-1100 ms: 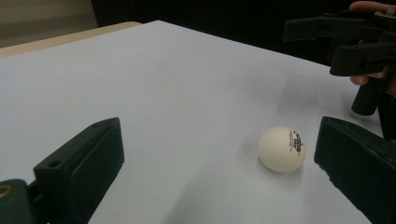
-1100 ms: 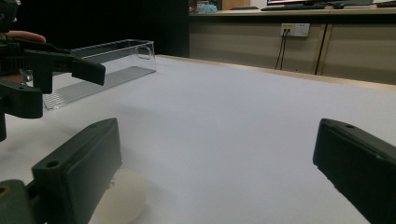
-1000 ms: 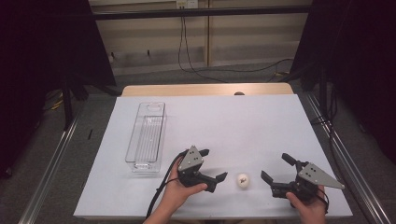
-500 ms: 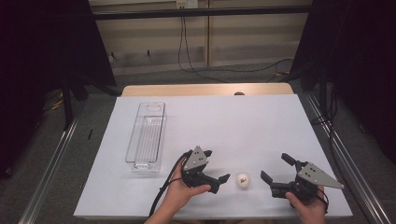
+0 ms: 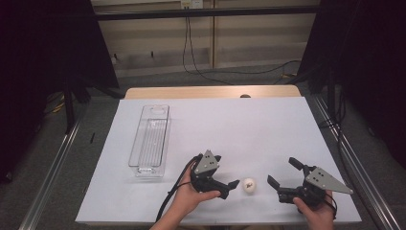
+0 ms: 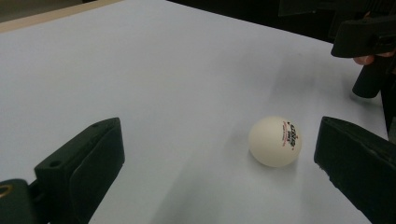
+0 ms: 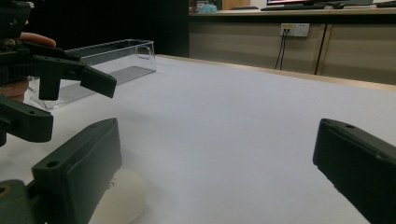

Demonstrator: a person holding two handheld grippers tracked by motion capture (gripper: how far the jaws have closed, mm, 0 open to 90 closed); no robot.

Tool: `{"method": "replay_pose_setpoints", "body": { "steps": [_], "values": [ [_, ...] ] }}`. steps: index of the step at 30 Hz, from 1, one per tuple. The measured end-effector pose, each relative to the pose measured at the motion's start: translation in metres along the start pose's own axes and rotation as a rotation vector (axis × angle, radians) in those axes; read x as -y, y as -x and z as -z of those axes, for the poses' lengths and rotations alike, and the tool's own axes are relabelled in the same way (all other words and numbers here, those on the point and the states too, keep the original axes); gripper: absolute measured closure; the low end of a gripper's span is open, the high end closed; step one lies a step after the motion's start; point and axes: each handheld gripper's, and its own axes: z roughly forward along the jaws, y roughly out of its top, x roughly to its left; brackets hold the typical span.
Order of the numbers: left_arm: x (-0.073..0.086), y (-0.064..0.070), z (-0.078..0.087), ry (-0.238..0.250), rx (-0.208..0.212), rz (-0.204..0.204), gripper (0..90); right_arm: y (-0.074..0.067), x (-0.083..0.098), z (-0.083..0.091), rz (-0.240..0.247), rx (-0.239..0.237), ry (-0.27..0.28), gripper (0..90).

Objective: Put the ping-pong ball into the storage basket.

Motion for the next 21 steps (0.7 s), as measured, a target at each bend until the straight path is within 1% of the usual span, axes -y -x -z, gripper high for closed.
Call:
{"method": "replay_pose_setpoints", "body": {
  "steps": [1, 2, 3, 4, 5, 6, 7, 9, 11, 12, 13, 15, 16, 17, 18, 19, 20, 21],
  "values": [
    [0.000, 0.000, -0.001, 0.000, 0.006, 0.000, 1.9, 0.000, 0.000, 0.000, 0.000, 0.001, 0.000, 0.9],
    [0.000, 0.000, -0.001, -0.002, 0.002, -0.004, 1.8, 0.000, 0.000, 0.000, 0.000, 0.004, 0.003, 0.9],
    [0.000, 0.001, -0.002, 0.002, -0.004, 0.005, 1.8, 0.000, 0.000, 0.000, 0.002, 0.005, 0.004, 0.9],
    [-0.001, 0.001, -0.003, -0.010, -0.003, -0.004, 1.8, 0.000, 0.000, 0.000, 0.001, 0.004, 0.004, 0.9],
    [0.000, 0.001, -0.003, -0.012, 0.001, -0.001, 1.8, 0.000, 0.000, 0.000, 0.002, 0.004, 0.005, 0.9],
    [-0.001, 0.001, -0.004, -0.013, -0.004, 0.004, 1.8, 0.000, 0.000, 0.000, 0.000, 0.002, 0.003, 0.9],
    [-0.001, 0.001, -0.003, -0.026, -0.004, 0.000, 1.7, 0.000, 0.000, 0.000, 0.002, 0.004, 0.004, 0.9],
    [-0.002, 0.000, -0.004, -0.022, -0.003, -0.003, 1.8, 0.000, 0.000, 0.000, 0.000, 0.008, 0.004, 0.9],
    [-0.002, 0.001, -0.005, -0.017, -0.004, 0.012, 1.7, -0.001, 0.000, 0.000, -0.008, 0.010, 0.009, 0.9],
    [-0.002, 0.000, -0.006, -0.021, 0.000, 0.008, 1.7, 0.000, 0.000, 0.000, -0.003, 0.007, 0.006, 0.9],
    [-0.002, 0.001, -0.006, -0.032, -0.004, 0.009, 1.7, 0.000, 0.000, 0.000, -0.002, 0.001, 0.001, 0.9],
    [-0.002, 0.001, -0.008, -0.037, 0.002, 0.011, 1.9, 0.000, 0.000, -0.001, 0.004, 0.005, 0.006, 0.9],
    [-0.003, 0.002, -0.008, -0.051, 0.000, 0.007, 1.9, 0.000, 0.000, 0.000, -0.003, 0.005, 0.004, 0.9],
    [-0.003, 0.002, -0.009, -0.040, 0.004, 0.008, 1.9, 0.000, -0.001, 0.000, 0.001, 0.003, 0.006, 0.9],
    [-0.003, 0.003, -0.010, -0.042, 0.006, 0.008, 2.0, -0.001, -0.001, 0.000, -0.007, 0.009, 0.012, 0.9],
    [-0.003, 0.004, -0.010, -0.054, 0.006, 0.005, 2.0, -0.001, -0.001, 0.000, -0.007, 0.009, 0.012, 0.9],
    [-0.004, 0.004, -0.012, -0.053, 0.011, -0.002, 2.3, -0.001, -0.001, 0.000, -0.005, 0.006, 0.008, 0.9],
    [-0.004, 0.004, -0.012, -0.067, 0.010, -0.005, 2.3, -0.001, -0.001, 0.000, -0.005, 0.006, 0.008, 0.9]
  ]
}}
